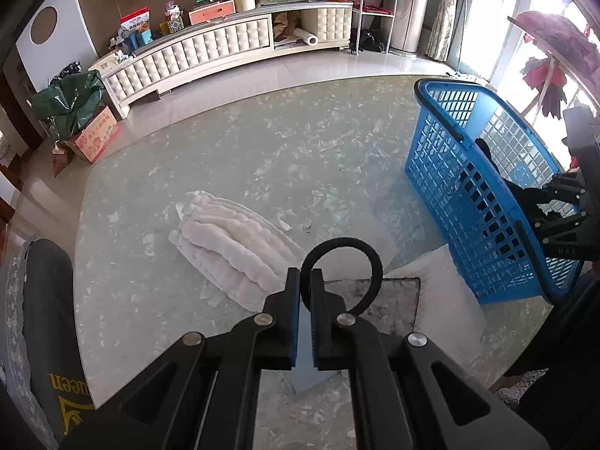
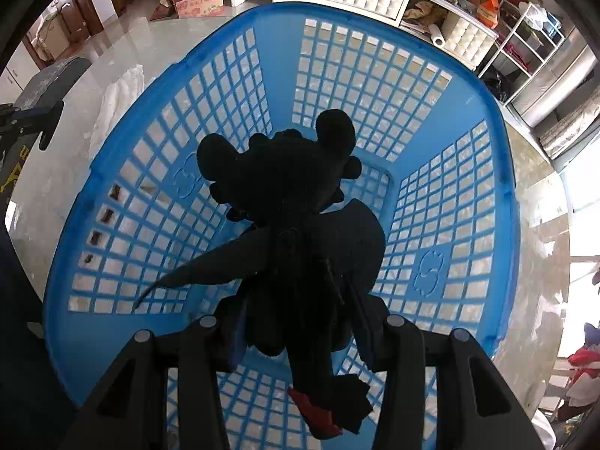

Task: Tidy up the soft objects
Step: 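Carry the black plush dragon with the right gripper over the blue basket, then open the right gripper to drop the dragon into the basket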

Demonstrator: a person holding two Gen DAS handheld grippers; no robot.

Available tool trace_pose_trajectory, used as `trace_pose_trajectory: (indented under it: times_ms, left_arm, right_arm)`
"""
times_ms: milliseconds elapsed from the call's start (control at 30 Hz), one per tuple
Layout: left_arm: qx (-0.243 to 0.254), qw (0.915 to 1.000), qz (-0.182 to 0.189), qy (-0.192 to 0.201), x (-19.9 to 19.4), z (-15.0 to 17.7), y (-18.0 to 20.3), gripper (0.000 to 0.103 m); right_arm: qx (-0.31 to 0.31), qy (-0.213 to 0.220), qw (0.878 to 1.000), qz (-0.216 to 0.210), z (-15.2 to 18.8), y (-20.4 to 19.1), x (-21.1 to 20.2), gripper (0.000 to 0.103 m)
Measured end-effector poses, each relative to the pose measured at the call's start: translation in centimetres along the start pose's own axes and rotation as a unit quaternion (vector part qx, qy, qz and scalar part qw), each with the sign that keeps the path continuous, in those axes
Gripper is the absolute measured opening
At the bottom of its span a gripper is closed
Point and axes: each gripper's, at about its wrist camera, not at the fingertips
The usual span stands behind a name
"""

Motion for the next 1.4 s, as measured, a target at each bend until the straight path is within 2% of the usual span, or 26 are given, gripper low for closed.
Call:
trace_pose_trajectory:
  times_ms: [333, 633, 667, 700, 767, 867, 933, 1200, 1300, 1400]
  left_arm:
    - [0.002, 1.0, 0.0, -0.004, 0.3, -0.1, 0.2, 0.004]
    - [0.001, 1.0, 0.002, 0.001, -0.1, -0.1, 0.2, 0.004]
    - [0.001, 1.0, 0.002, 0.001, -0.2, 0.0, 0.1, 0.004]
    - [0.0, 1.0, 0.001, 0.001, -0.2, 0.0, 0.0, 0.004]
    - [-0.001, 1.0, 0.0, 0.002, -0.3, 0.0, 0.0, 0.004]
    - [-0.003, 1.0, 0.003, 0.006, -0.8, -0.1, -0.1, 0.004]
    - [0.0, 1.0, 0.002, 0.009, -0.9, -0.2, 0.1, 0.004]
    - [0.026, 0.9985, 0.036, 0.033, -4.0, -0.8, 3.2, 0.004]
    - [0.029, 0.9976, 0.056, 0.03, -4.9, -1.0, 5.2, 0.004]
    - [0.045, 0.9967, 0.06, 0.03, -5.5, -1.4, 7.7, 0.004]
  right_arm:
    - [-0.012, 0.002, 1.0, -0.001, 0.7, 0.4, -0.7, 0.045]
    - [-0.004, -0.001, 1.0, 0.009, 0.9, 0.0, -1.8, 0.054]
    - [-0.003, 0.001, 1.0, 0.007, 0.9, 0.0, -2.1, 0.06]
    - [-0.002, 0.004, 1.0, 0.007, 0.8, -0.1, -2.4, 0.073]
    - [0.001, 0.011, 1.0, 0.021, 0.7, -0.1, -3.2, 0.09]
    - [0.009, 0.025, 0.999, 0.025, 0.9, 0.2, -4.6, 0.095]
    - [0.017, 0.034, 0.999, 0.035, 1.6, 0.4, -5.5, 0.102]
    - [0.056, 0.084, 0.993, 0.061, 4.8, 1.1, -8.3, 0.103]
    - [0.068, 0.09, 0.991, 0.075, 5.7, 1.2, -8.8, 0.103]
    - [0.077, 0.099, 0.989, 0.074, 6.5, 1.5, -9.2, 0.103]
Point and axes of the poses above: each gripper's, at about its wrist camera, not at the fingertips, and x roughly the way its jaws point, y to its right, z to its underside, and after that the axes turned 13 degrees about -x, right-handed
